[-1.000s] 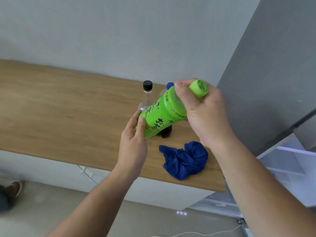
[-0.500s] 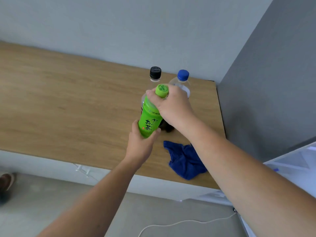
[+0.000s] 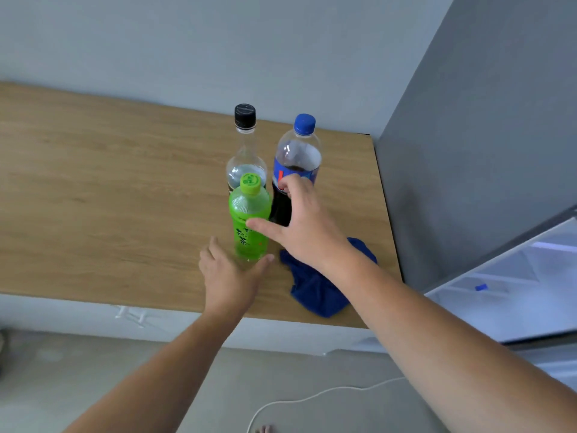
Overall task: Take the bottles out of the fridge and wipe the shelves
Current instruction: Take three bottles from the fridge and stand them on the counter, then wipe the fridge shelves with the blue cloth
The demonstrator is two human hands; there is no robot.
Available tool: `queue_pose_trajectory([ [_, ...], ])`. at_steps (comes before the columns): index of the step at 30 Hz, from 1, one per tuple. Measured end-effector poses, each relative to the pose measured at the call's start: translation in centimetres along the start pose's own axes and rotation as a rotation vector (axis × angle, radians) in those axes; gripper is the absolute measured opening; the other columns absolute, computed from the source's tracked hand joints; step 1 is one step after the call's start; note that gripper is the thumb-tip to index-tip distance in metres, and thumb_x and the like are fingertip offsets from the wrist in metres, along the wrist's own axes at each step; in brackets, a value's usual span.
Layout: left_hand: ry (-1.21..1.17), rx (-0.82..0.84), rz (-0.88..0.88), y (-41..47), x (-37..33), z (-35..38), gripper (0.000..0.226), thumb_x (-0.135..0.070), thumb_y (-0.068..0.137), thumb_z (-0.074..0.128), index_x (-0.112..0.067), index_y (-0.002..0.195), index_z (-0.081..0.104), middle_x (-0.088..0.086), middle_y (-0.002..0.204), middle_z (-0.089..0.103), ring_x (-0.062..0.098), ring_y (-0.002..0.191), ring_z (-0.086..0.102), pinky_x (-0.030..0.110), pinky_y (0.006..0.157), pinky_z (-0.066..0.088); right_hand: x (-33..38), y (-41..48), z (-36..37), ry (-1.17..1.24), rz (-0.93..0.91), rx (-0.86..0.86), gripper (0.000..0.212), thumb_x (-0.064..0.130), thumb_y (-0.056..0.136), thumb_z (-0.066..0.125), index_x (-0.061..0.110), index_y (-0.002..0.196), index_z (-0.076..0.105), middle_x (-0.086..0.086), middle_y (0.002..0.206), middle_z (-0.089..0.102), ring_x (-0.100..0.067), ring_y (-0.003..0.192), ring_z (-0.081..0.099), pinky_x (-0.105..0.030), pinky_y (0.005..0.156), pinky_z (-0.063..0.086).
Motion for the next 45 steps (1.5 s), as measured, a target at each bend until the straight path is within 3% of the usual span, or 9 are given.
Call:
queue_pose_trajectory([
  [5, 0.193, 0.169, 0.507, -8.4, -4.9, 4.9, 0.107, -0.068, 0.072, 0.068, 0.0, 0.147, 0.031, 0.017, 0.147, 0.039, 0.033, 0.139, 0.034, 0.043, 0.116, 0.032, -10.4, -6.6, -0.2, -0.219, 0.059, 0.36, 0.078, 0.063, 0.079, 0.066, 0.047, 0.146, 0.029, 0.014, 0.159, 0.014, -0.011, 0.148, 0.012, -0.034, 0.116, 0.025],
  [10, 0.563, 0.385, 0.639, -7.3, -7.1, 13.8, 0.132, -0.079, 0.068, 0.064, -0.007, 0.159, 0.002, 0.012, 0.167, 0.012, 0.03, 0.154, 0.008, 0.047, 0.125, 0.012, -18.8, -10.7, 1.6, -0.449, 0.148, 0.574, 0.086, 0.074, 0.077, 0.056, 0.064, 0.145, 0.003, 0.01, 0.163, -0.02, -0.021, 0.15, -0.022, -0.049, 0.122, 0.001],
  [16, 0.851, 0.385, 0.751, -7.8, -6.2, 16.6, 0.094, -0.066, 0.089, 0.004, -0.004, 0.159, 0.002, 0.018, 0.166, 0.015, 0.034, 0.154, 0.009, 0.056, 0.123, 0.005, -18.3, -11.8, 2.4, -0.363, 0.076, 0.29, 0.056, 0.047, 0.096, 0.051, 0.044, 0.149, 0.032, 0.012, 0.164, 0.013, -0.02, 0.152, -0.001, -0.042, 0.119, 0.025],
  [21, 0.8, 0.357, 0.894, -13.3, -6.4, 17.9, 0.089, -0.018, 0.086, 0.061, 0.002, 0.155, 0.01, 0.022, 0.149, 0.046, 0.035, 0.141, 0.04, 0.05, 0.121, 0.024, -19.1, -17.5, 2.0, -0.418, 0.045, 0.115, 0.047, 0.037, 0.1, 0.043, 0.028, 0.146, 0.045, 0.008, 0.156, 0.037, -0.02, 0.15, 0.019, -0.034, 0.113, 0.038],
  [23, 0.766, 0.335, 0.975, -16.6, -7.4, 18.5, 0.089, 0.001, 0.067, 0.052, 0.004, 0.151, 0.021, 0.023, 0.139, 0.054, 0.035, 0.132, 0.049, 0.048, 0.117, 0.032, -19.9, -20.4, 1.4, -0.432, 0.04, 0.106, 0.048, 0.04, 0.102, 0.036, 0.021, 0.144, 0.048, 0.005, 0.153, 0.044, -0.019, 0.15, 0.021, -0.034, 0.118, 0.028],
  [25, 0.733, 0.332, 1.051, -20.5, -9.0, 19.1, 0.08, 0.001, 0.065, 0.033, 0.004, 0.144, 0.034, 0.023, 0.136, 0.057, 0.035, 0.13, 0.047, 0.045, 0.111, 0.037, -20.8, -23.7, 0.1, -0.442, 0.021, 0.106, 0.05, 0.039, 0.105, 0.03, 0.017, 0.146, 0.046, 0.003, 0.152, 0.045, -0.018, 0.15, 0.02, -0.035, 0.121, 0.022],
  [30, 0.772, 0.441, 1.1, -28.5, -12.6, 24.1, 0.106, -0.001, 0.061, 0.075, 0.005, 0.152, 0.021, 0.021, 0.147, 0.039, 0.038, 0.135, 0.045, 0.043, 0.111, 0.033, -22.8, -31.2, -8.3, -0.275, 0.096, -0.066, 0.05, 0.032, 0.101, 0.039, 0.015, 0.147, 0.045, 0.006, 0.155, 0.039, -0.013, 0.151, 0.014, -0.027, 0.121, 0.019],
  [42, 0.871, 0.284, 1.204, -30.9, -29.2, 40.6, 0.102, -0.008, 0.053, 0.091, 0.01, 0.143, 0.044, 0.026, 0.143, 0.053, 0.04, 0.132, 0.053, 0.044, 0.111, 0.031, -38.8, -29.4, -25.0, -0.324, 0.029, -0.26, 0.049, 0.023, 0.096, 0.057, 0.013, 0.144, 0.049, -0.002, 0.152, 0.045, -0.02, 0.15, 0.022, -0.035, 0.115, 0.037],
  [45, 0.82, 0.234, 1.243, -28.1, -30.4, 45.2, 0.076, 0.003, 0.071, 0.065, 0.011, 0.142, 0.044, 0.028, 0.14, 0.054, 0.042, 0.128, 0.056, 0.044, 0.11, 0.039, -43.4, -26.1, -25.5, -0.39, -0.02, -0.287, 0.047, 0.02, 0.094, 0.06, 0.008, 0.139, 0.054, -0.008, 0.148, 0.05, -0.027, 0.146, 0.031, -0.039, 0.114, 0.037],
])
Point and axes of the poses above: each hand's wrist, its own y-axis towards the middle knuckle, its own z-axis out of the palm, x = y × z, the point moved 10 cm from there along y, towards the middle knuckle
